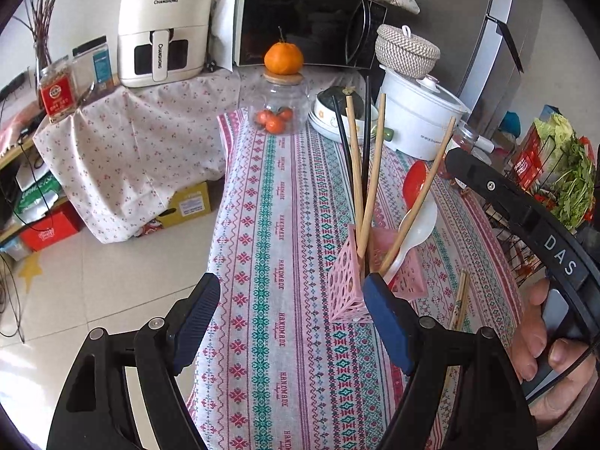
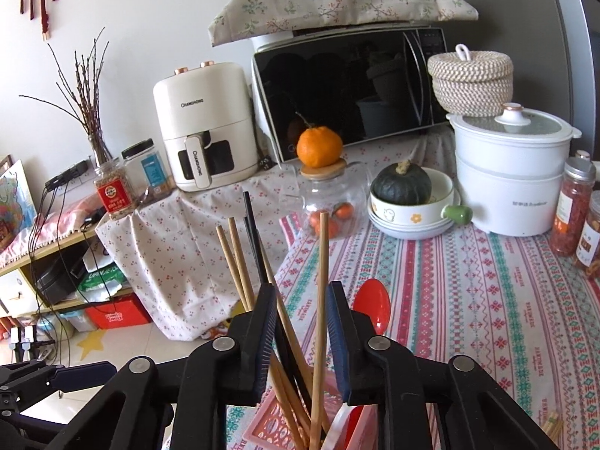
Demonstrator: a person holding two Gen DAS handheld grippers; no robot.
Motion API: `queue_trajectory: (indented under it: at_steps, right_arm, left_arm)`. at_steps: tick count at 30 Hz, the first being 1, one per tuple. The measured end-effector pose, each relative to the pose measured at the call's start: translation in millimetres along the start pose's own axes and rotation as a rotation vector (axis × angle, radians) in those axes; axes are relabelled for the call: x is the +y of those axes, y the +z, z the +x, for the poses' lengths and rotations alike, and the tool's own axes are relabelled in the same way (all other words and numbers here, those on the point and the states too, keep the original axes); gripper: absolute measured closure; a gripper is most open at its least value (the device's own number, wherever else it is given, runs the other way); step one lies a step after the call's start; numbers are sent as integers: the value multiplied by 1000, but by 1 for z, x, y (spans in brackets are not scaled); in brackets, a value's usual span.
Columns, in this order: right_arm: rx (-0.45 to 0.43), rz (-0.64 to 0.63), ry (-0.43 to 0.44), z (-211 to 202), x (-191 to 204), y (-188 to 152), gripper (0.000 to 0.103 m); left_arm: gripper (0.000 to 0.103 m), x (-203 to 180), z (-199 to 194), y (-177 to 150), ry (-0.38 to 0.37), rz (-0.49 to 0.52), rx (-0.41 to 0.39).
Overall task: Organize utensils
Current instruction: 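Lower the wooden chopstick into the pink basket and open the right gripper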
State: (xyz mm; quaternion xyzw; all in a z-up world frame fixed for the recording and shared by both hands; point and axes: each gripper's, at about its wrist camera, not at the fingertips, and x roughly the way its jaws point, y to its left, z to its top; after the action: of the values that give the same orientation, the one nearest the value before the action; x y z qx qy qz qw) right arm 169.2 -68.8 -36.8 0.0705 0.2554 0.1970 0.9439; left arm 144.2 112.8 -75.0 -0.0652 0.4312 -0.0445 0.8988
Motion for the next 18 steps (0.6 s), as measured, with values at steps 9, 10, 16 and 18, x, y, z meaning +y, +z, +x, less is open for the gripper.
queue_trajectory:
  at_steps: [9,10,16,18]
  right_arm:
    - [18,8,-43,-42,-31,8,24]
    - [24,9,-53,-47,-36,8,21]
    - [94,0,-123,-66,-66,-2,7]
    - [129,-3,-146,-69,-76,-7,6]
  left_arm:
    - [15,-11,-3,-4,-43,-4,21]
    - [14,-13,-3,-5,-48,-3,25]
    - [11,-31,0,-15,-60,32,61]
    - [11,-39,2,-19,-68,48,76]
